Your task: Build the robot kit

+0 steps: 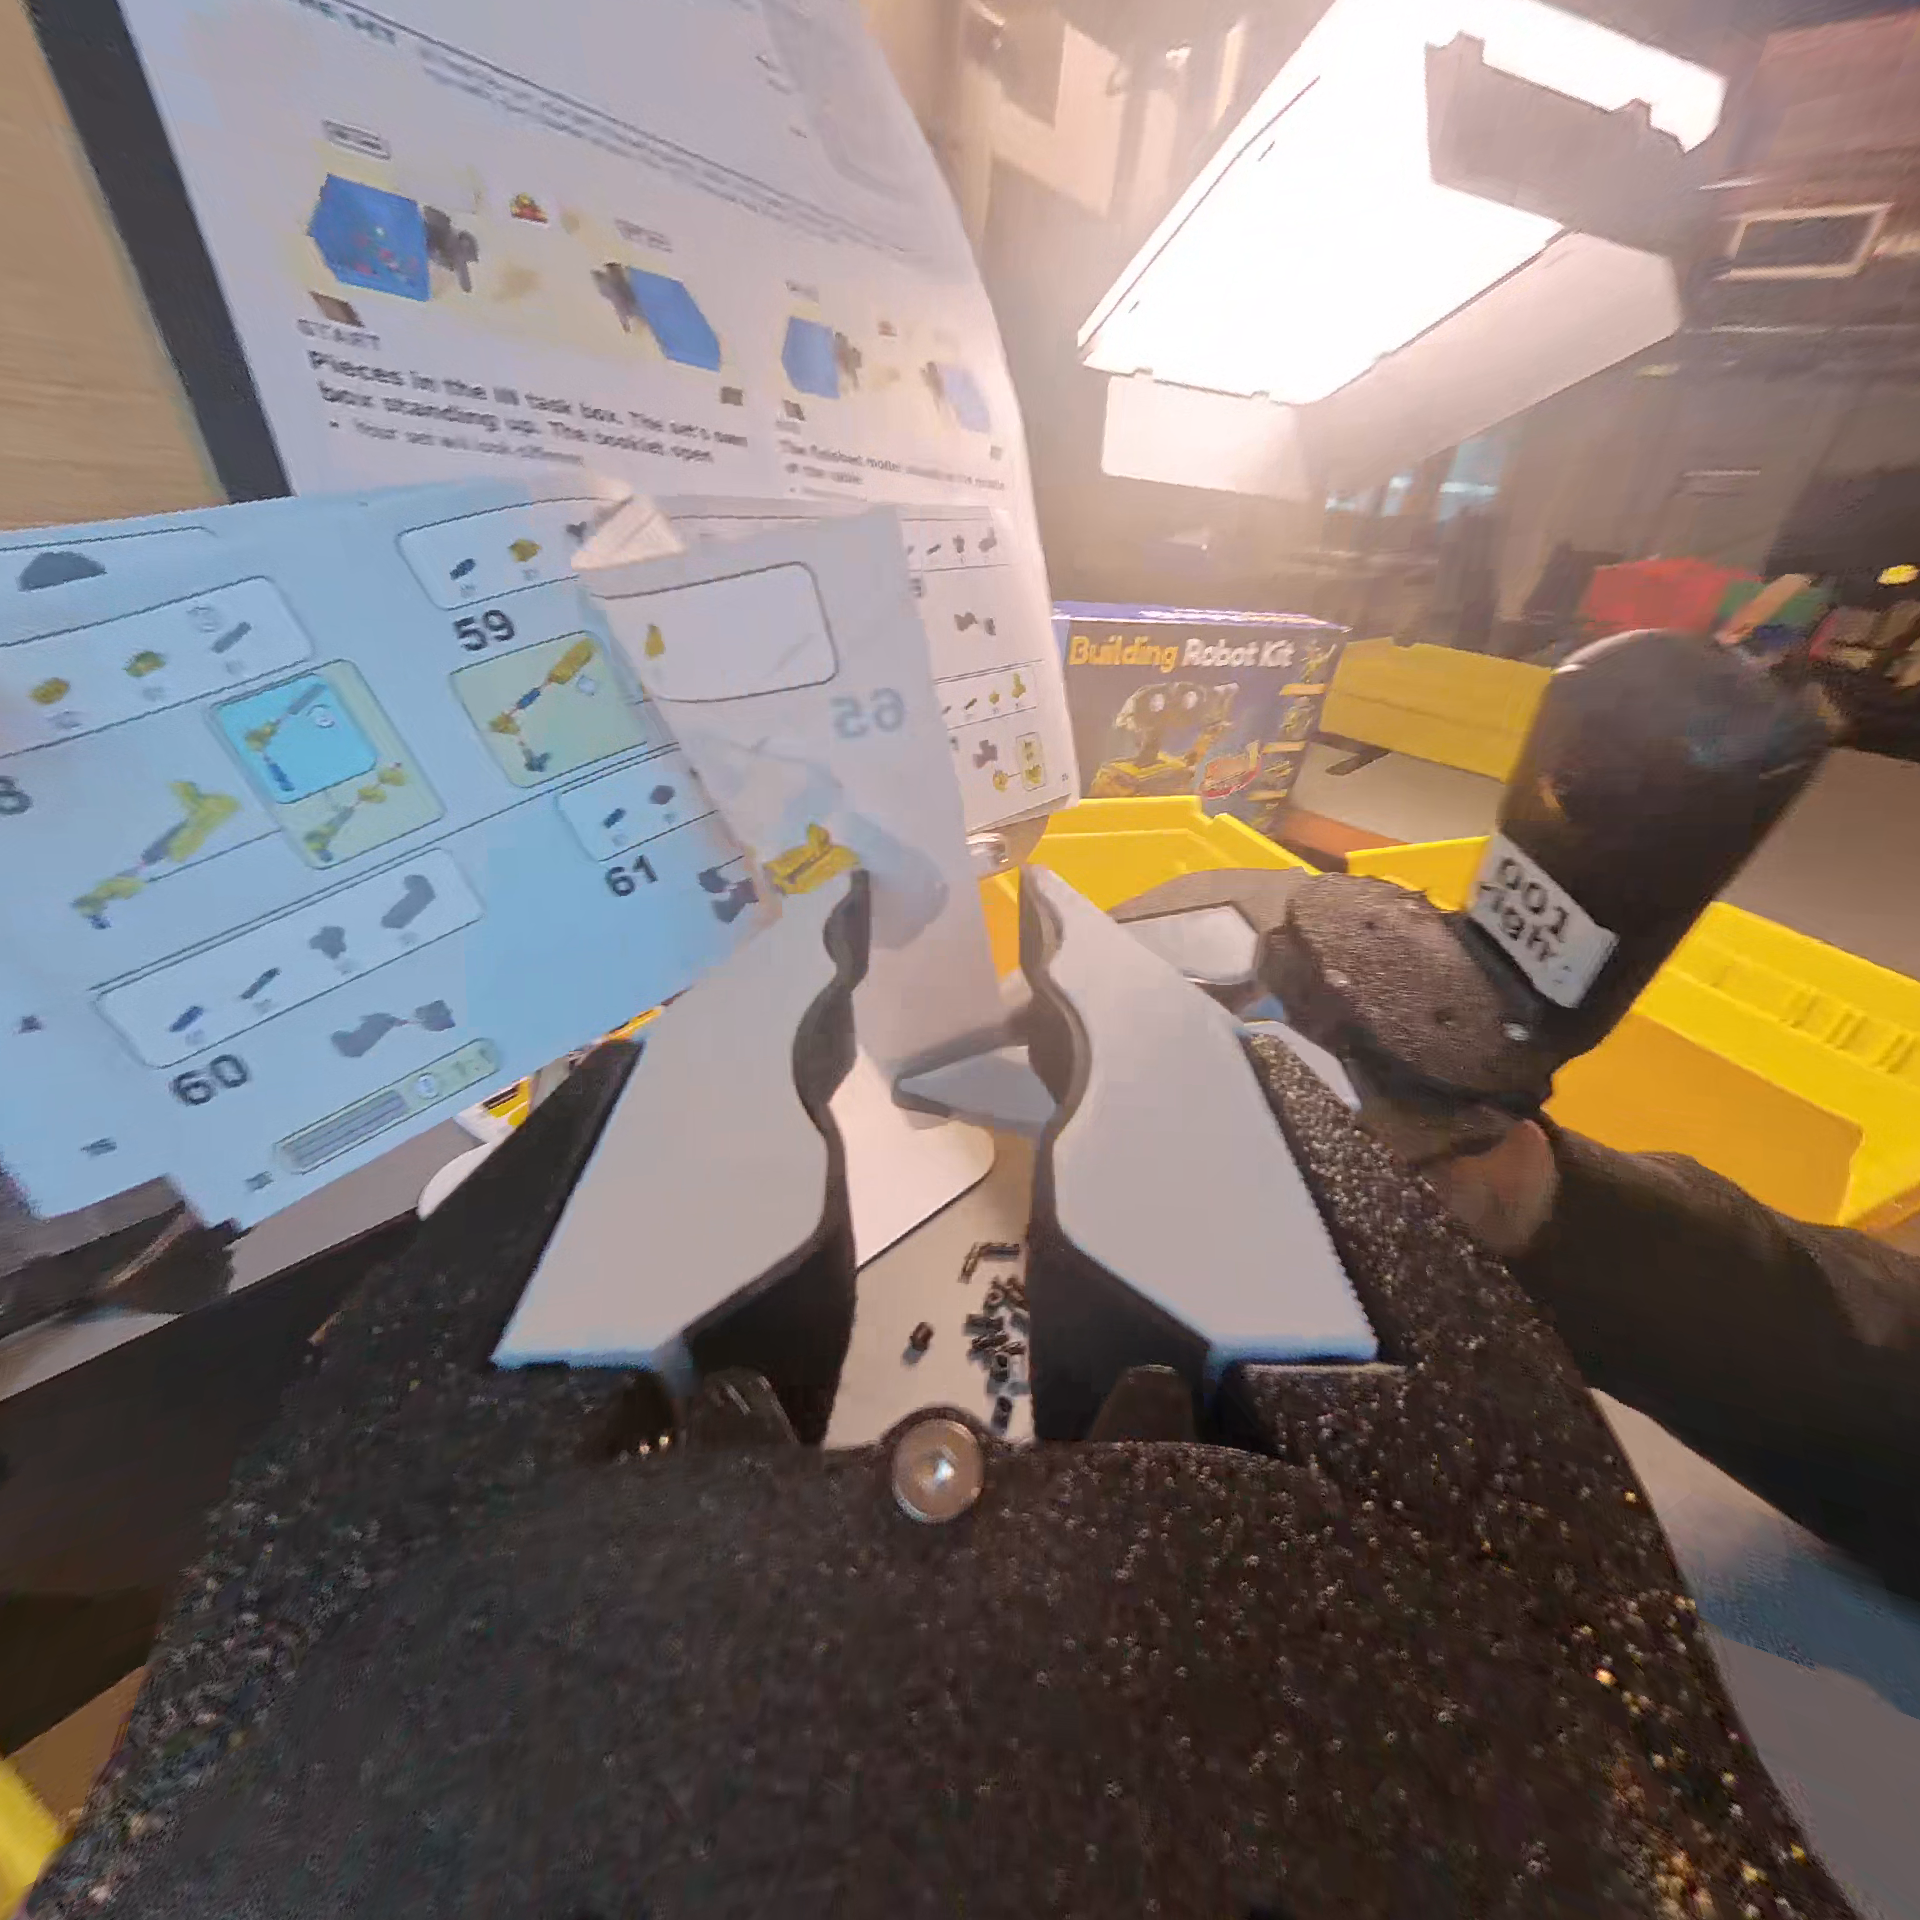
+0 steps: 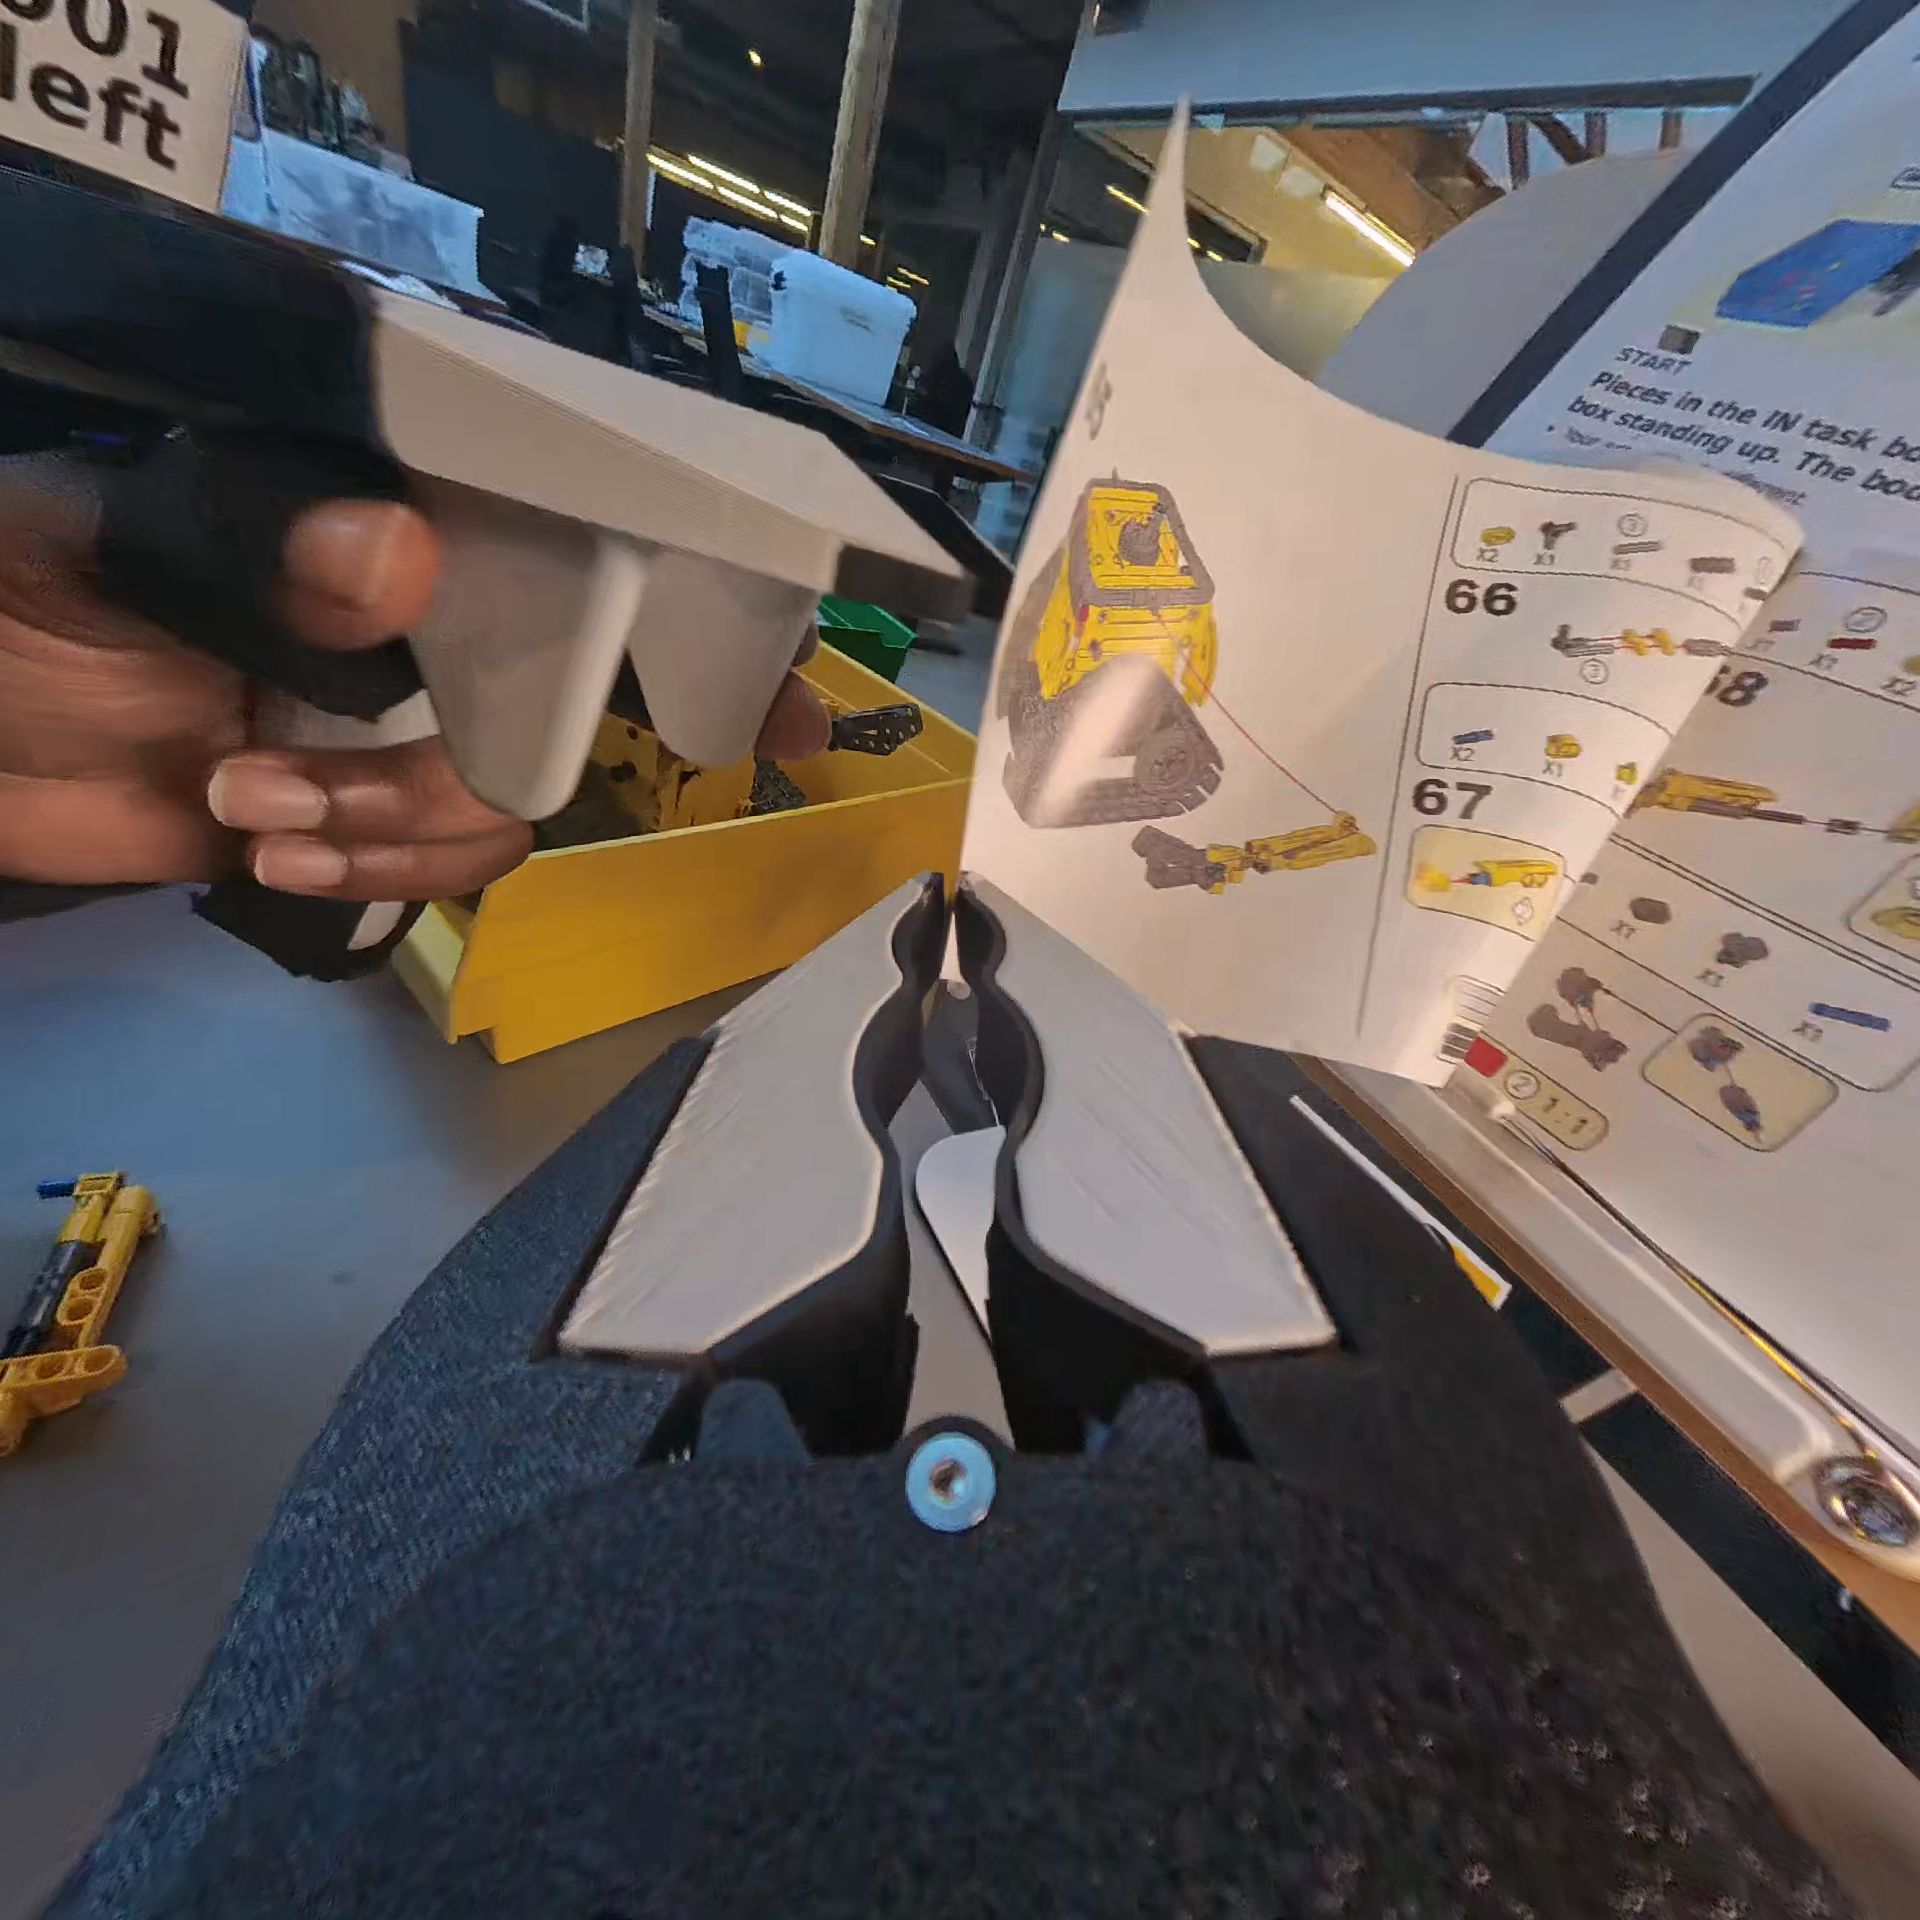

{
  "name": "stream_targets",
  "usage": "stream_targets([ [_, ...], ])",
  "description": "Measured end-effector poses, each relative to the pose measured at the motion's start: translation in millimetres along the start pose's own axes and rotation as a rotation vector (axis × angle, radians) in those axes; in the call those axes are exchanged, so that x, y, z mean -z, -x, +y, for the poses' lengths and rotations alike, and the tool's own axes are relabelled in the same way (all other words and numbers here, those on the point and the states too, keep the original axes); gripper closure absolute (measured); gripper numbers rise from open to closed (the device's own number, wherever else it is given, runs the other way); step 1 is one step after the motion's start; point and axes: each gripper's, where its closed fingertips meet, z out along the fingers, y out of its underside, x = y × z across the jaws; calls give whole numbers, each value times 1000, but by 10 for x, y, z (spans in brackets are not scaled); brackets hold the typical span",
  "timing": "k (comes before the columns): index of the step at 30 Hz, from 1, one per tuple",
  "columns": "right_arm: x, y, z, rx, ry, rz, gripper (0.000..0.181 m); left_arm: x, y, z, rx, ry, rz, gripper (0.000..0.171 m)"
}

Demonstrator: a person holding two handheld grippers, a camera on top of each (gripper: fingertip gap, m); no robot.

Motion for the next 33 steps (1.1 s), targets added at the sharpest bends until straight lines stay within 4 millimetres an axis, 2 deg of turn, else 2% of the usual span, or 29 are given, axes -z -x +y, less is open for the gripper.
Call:
stream_targets([
  [4,-29,31,-35,12,-24,29,179,55,242,64,-23,41,-110,171],
  [9,-6,32,-73,1,-47,20,171,169,550,49,-49,54,-231,171],
  [12,-8,18,-71,3,-48,29,173,205,606,28,13,44,-205,171],
  [14,-13,10,-65,5,-47,39,178,202,526,-29,85,6,-112,157],
  [18,-20,-28,-49,31,-35,84,180,259,343,-231,304,-105,125,117],
  [20,-22,-47,-50,38,-32,105,181,263,311,-215,345,-86,174,109],
  [22,-32,-41,-48,51,-30,118,181,225,308,-135,318,-46,149,118],
  [26,-63,13,-43,109,-20,135,181,133,367,63,220,37,32,159],
  [29,-76,35,-35,136,-12,142,181,141,445,91,207,42,-16,170],
  [33,-76,42,-29,134,-12,137,179,178,577,103,203,40,-66,171],
])
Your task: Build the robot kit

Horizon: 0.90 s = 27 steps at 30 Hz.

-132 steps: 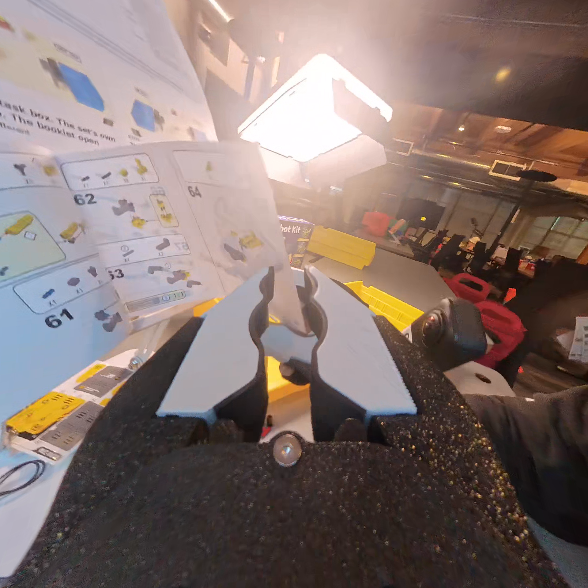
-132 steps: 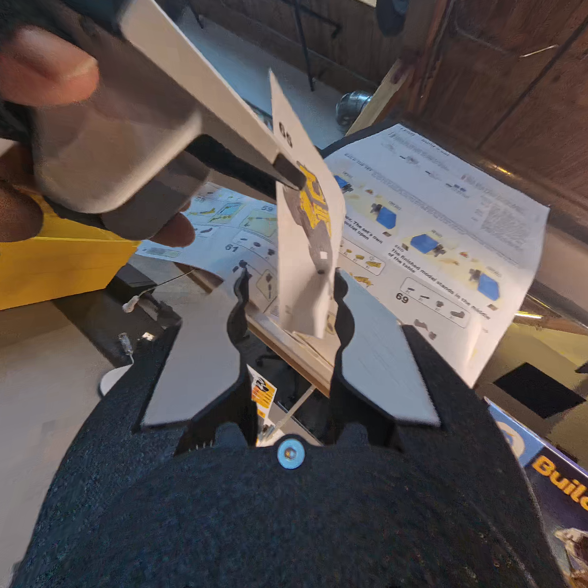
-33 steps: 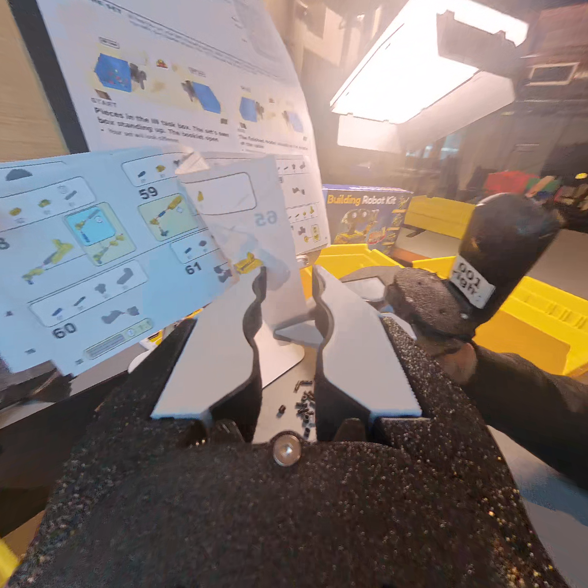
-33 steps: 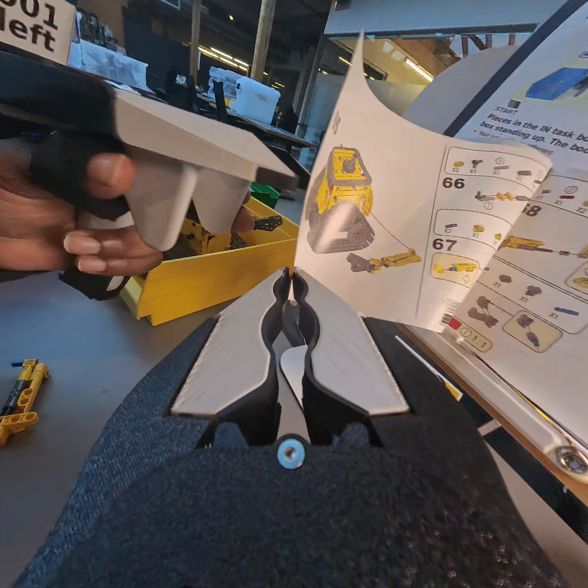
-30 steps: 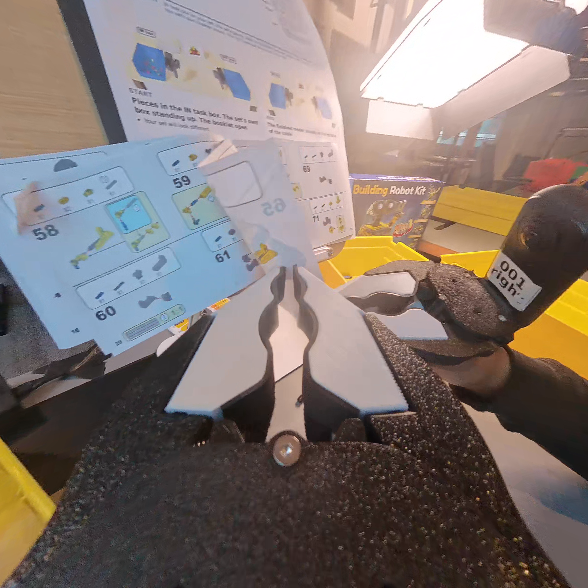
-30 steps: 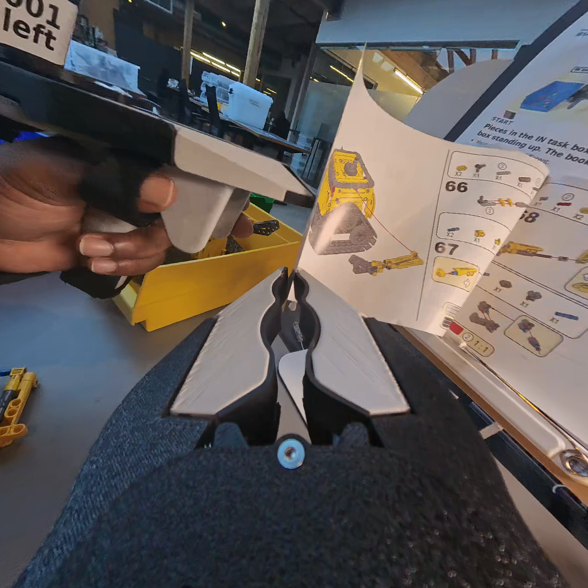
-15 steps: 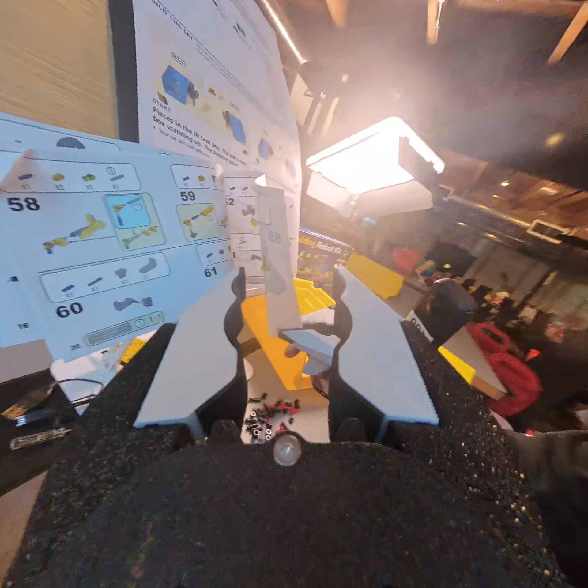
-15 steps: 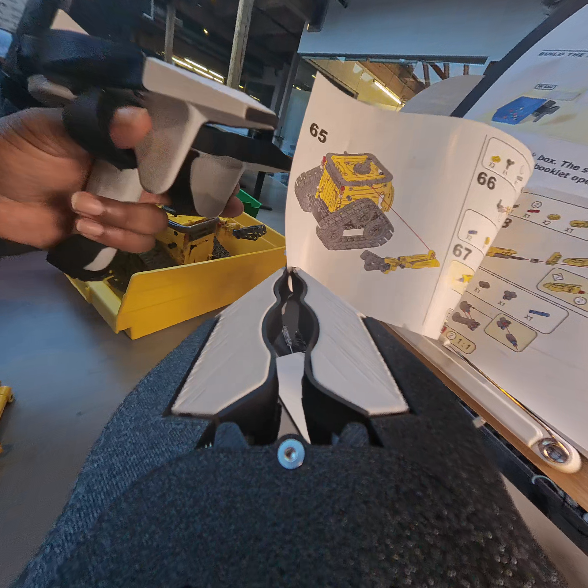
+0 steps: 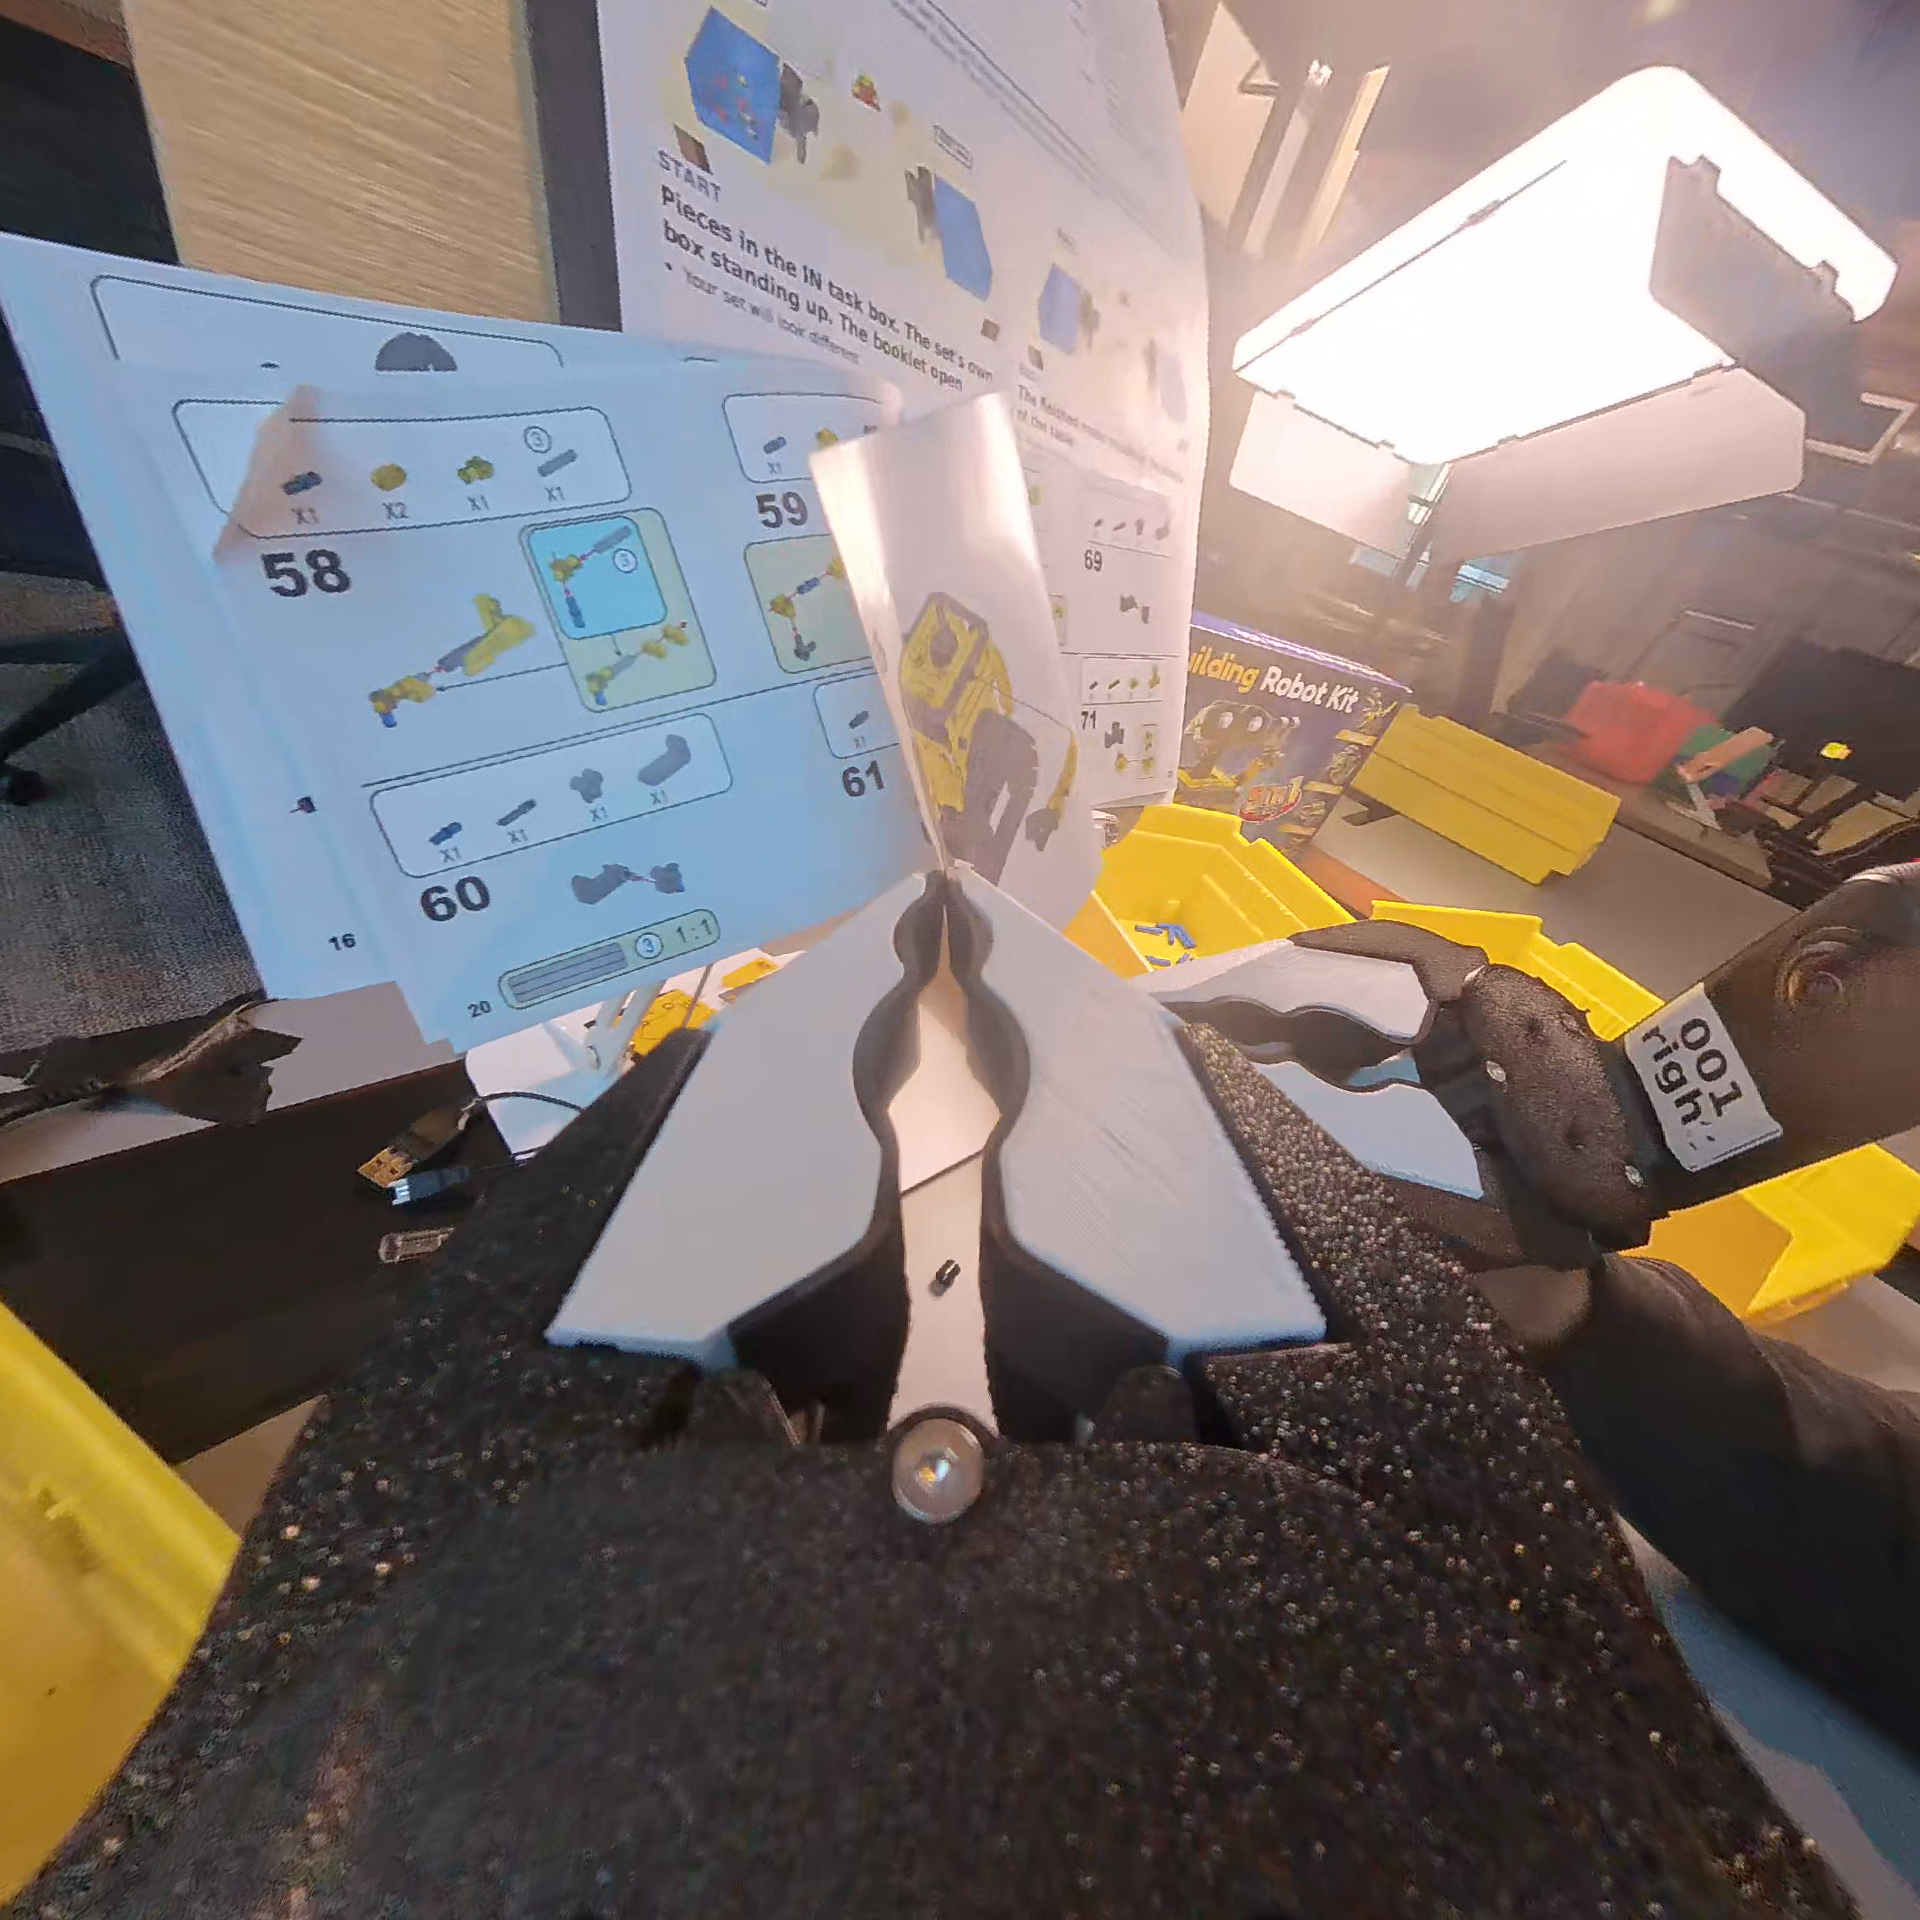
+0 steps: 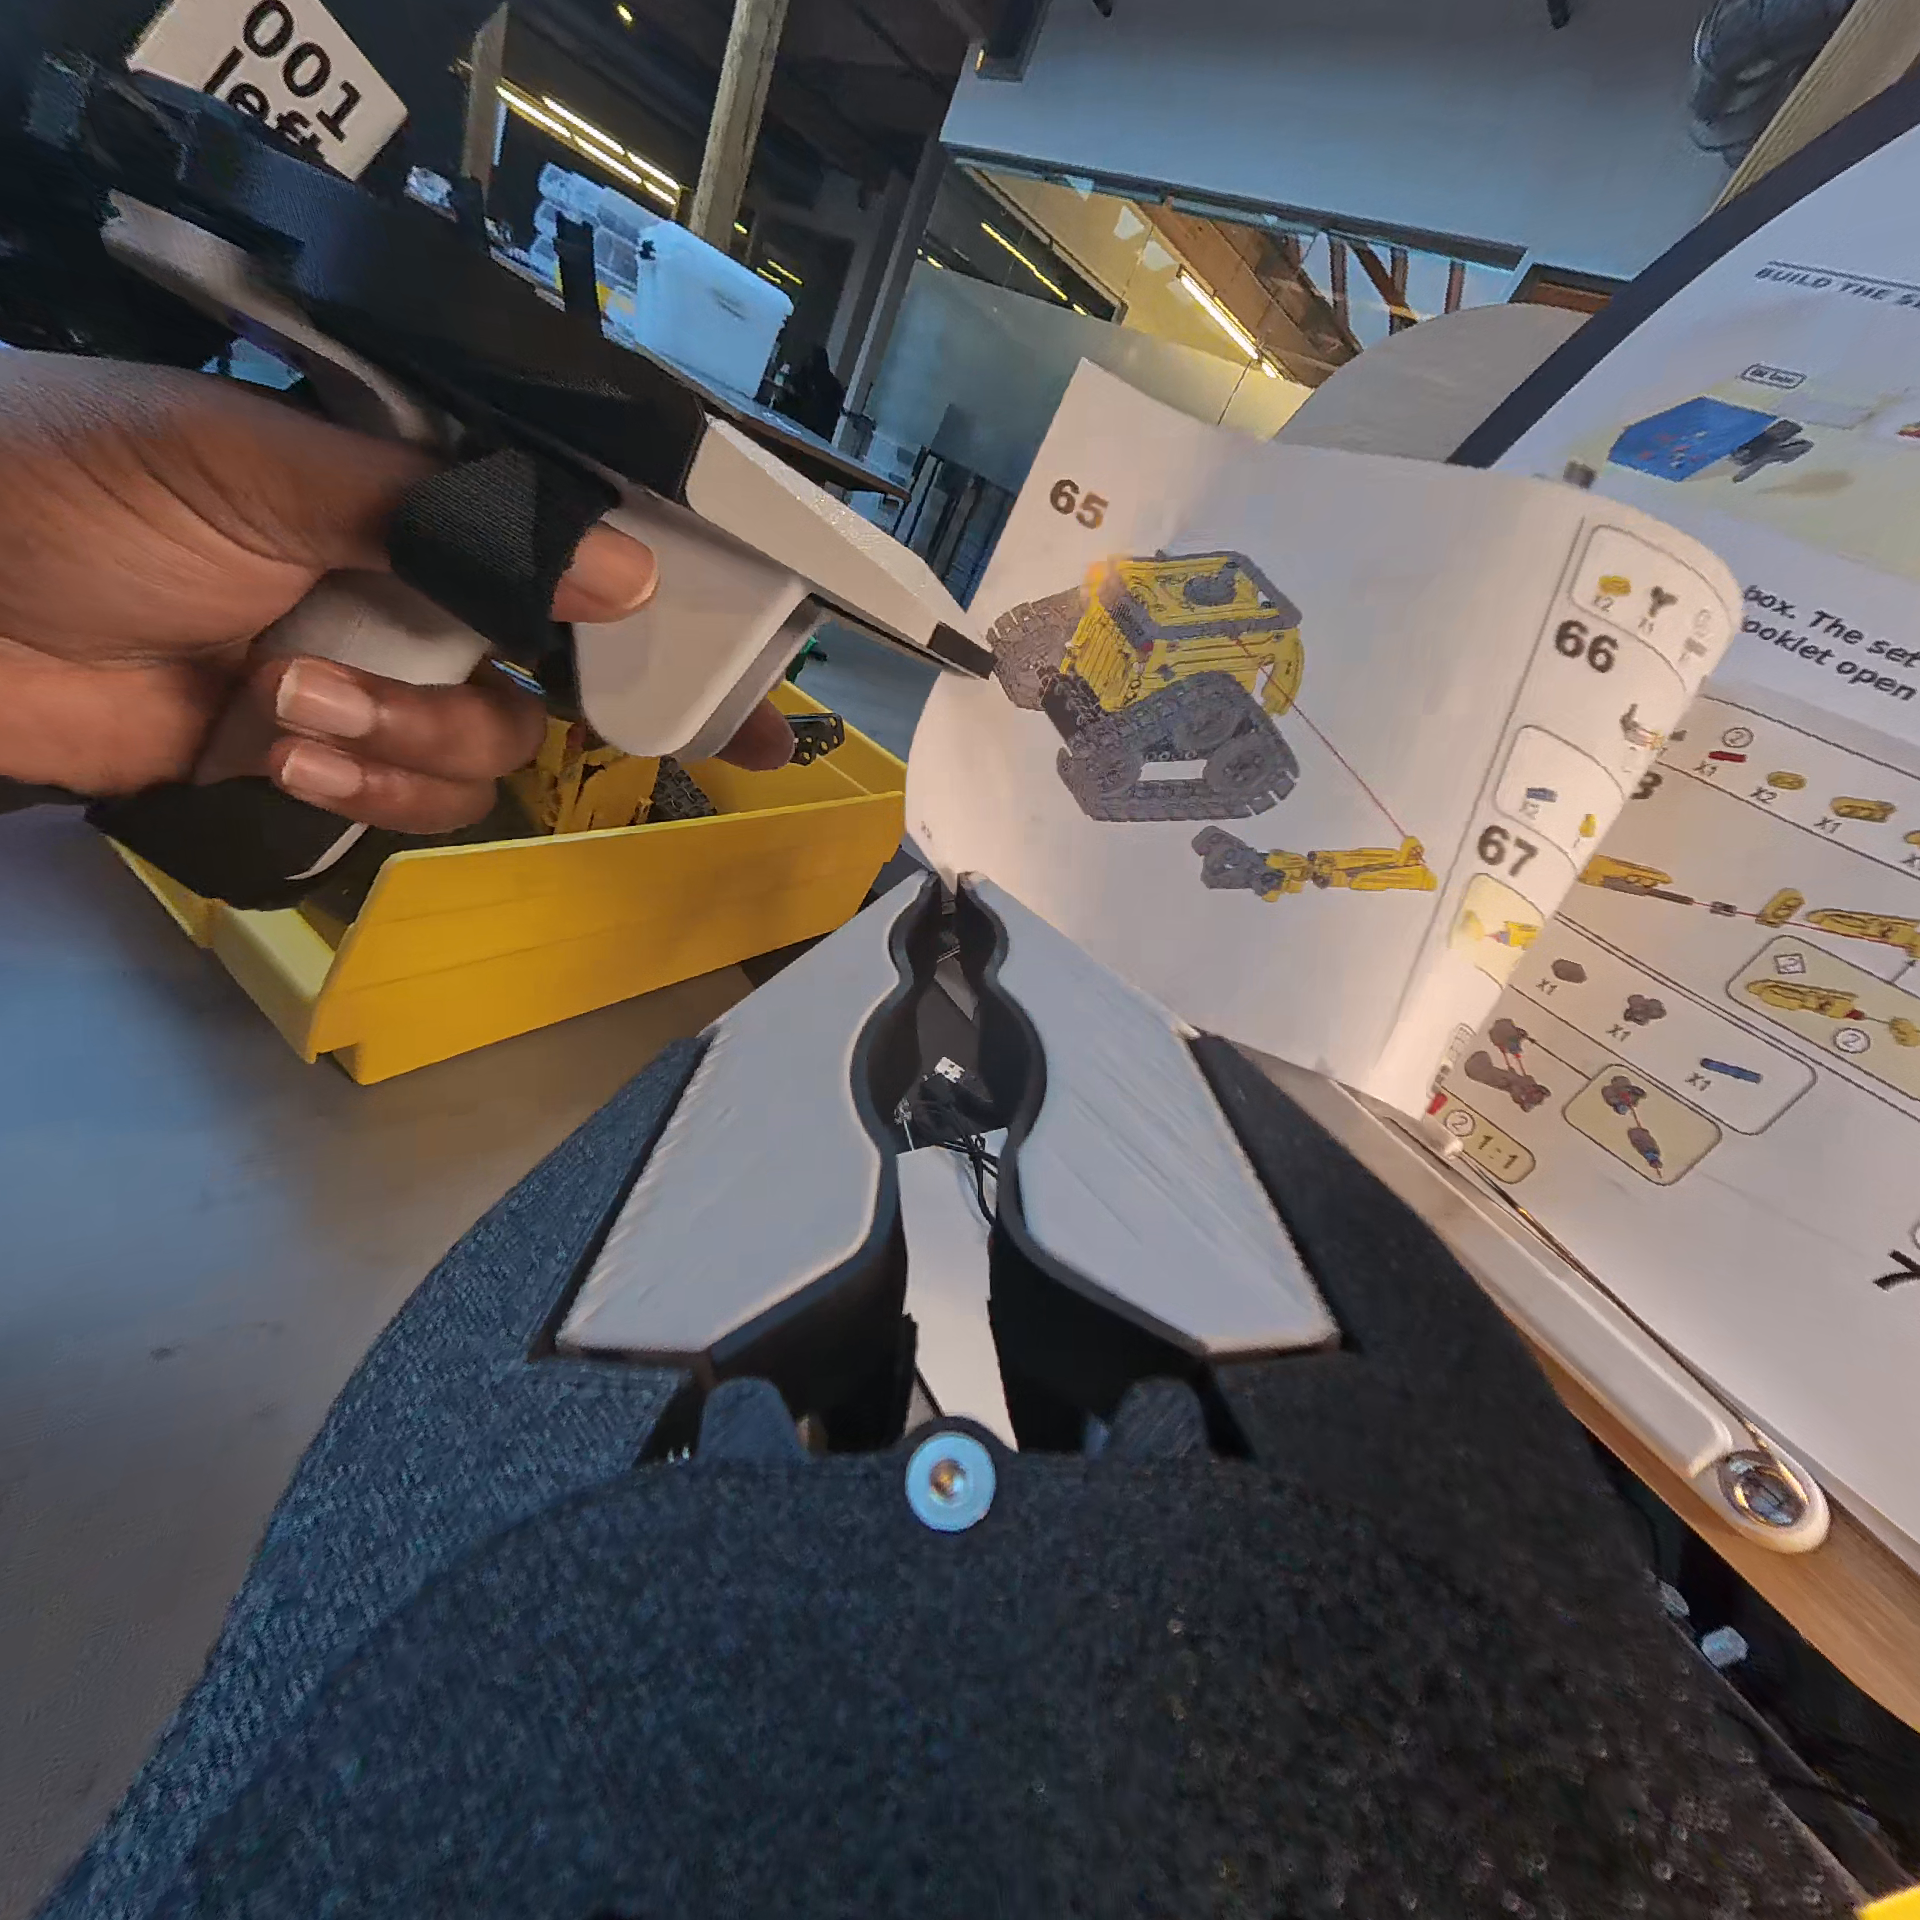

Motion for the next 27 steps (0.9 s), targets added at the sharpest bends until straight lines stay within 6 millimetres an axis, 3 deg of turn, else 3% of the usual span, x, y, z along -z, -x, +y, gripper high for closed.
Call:
stream_targets([
  [8,-4,2,29,-1,6,-3,173,48,181,-25,-12,-8,-67,171],
  [20,22,-171,56,-68,13,49,138,147,437,-85,-111,-14,-201,171],
  [27,23,-201,70,-87,17,55,129,195,524,-128,-204,-19,-276,171],
])
